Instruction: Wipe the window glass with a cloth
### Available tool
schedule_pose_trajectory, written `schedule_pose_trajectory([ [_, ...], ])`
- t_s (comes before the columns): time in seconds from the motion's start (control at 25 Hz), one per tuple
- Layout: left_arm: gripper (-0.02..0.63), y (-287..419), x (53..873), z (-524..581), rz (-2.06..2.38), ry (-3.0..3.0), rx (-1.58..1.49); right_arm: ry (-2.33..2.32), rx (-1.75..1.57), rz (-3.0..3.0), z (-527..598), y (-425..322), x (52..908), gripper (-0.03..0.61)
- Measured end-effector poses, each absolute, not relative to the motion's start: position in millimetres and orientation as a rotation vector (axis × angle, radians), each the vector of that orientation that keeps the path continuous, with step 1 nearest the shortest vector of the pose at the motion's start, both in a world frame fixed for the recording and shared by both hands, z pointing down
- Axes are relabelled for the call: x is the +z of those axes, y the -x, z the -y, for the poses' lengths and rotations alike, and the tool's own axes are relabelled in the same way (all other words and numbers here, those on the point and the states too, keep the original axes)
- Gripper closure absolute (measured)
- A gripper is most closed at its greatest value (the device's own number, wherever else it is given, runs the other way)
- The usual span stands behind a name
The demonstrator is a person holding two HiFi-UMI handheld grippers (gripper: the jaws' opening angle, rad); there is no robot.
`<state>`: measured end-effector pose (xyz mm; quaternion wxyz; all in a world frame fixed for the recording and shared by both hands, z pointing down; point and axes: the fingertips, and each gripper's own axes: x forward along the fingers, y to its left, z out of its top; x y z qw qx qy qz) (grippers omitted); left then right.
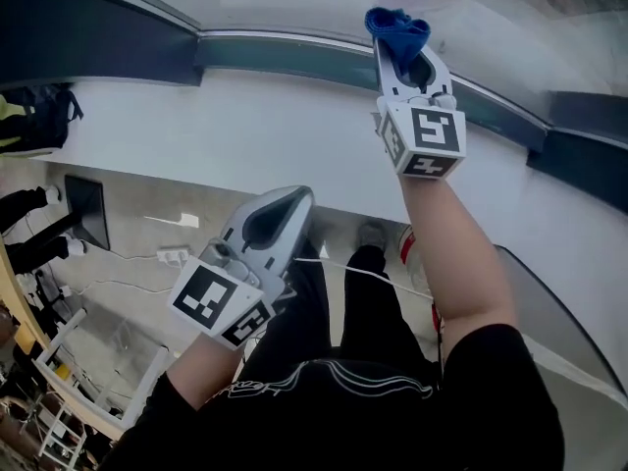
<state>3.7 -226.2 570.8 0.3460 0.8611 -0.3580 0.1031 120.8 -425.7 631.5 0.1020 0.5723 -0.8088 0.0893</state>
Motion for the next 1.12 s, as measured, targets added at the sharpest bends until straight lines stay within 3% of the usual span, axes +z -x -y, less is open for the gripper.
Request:
schedule_pose_trajectory([
  [0.6, 0.609, -171.8, 575.5, 199.3, 0.735, -2.298, 0.336, -1.955, 0.266, 2.255, 368.8, -351.2, 627.0, 0.485],
  [1.12, 0.609, -270.5, 581.8, 176.7, 0.619, -2.334, 0.403, -2.245, 0.313, 1.977, 321.1, -530.0, 638.8, 0.485],
])
